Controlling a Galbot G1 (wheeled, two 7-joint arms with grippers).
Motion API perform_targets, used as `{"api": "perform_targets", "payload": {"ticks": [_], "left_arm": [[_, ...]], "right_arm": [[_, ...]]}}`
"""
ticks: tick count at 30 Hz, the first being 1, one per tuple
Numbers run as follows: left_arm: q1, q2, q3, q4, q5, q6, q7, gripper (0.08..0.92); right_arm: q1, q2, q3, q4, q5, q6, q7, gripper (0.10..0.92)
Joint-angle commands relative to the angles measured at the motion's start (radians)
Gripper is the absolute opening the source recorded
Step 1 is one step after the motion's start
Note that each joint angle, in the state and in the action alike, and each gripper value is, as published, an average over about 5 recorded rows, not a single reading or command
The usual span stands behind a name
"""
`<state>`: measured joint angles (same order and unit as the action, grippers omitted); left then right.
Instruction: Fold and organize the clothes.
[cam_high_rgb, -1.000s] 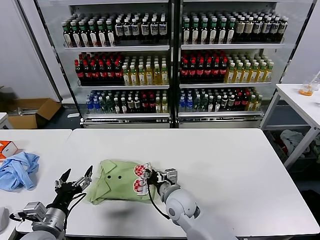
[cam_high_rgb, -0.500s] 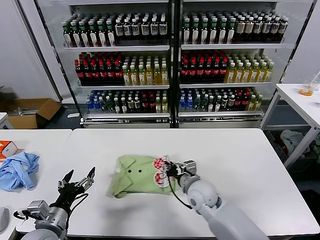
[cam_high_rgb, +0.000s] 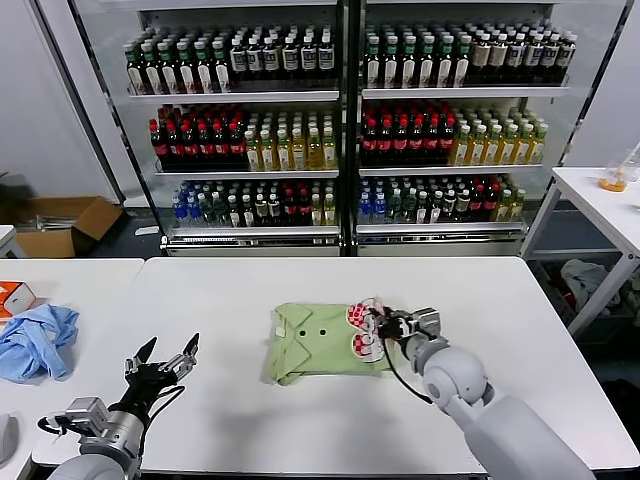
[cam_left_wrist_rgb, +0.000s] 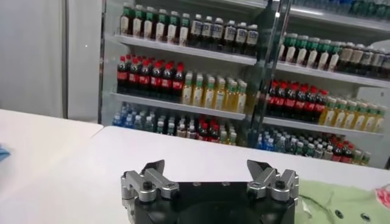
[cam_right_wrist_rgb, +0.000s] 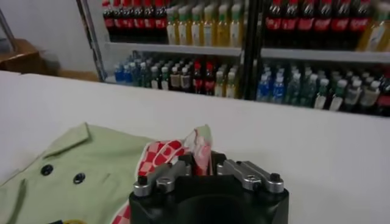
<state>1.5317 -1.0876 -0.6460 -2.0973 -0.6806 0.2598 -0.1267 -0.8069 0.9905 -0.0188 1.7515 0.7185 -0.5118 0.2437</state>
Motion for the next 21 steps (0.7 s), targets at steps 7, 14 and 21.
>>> {"api": "perform_targets", "payload": {"ticks": [7,14,21], "left_arm": [[-0.006,0.006,0.026,0.006,0.141,-0.053,-0.002,0.823],[-0.011,0.007,0.034,-0.007,0.151,-0.063,-0.002,0.823],[-0.008,-0.006,0.050,-0.024,0.177,-0.062,-0.002,0.823]], "right_arm": [[-0.474,-0.050,0.355,0.304,-0.382,0.388,0.053,0.527],[-0.700,0.006,0.535,0.406,-0.343,0.389,0.035,0.727],[-0.781,0.035,0.579,0.432,-0.366,0.388,0.008,0.820]]}}
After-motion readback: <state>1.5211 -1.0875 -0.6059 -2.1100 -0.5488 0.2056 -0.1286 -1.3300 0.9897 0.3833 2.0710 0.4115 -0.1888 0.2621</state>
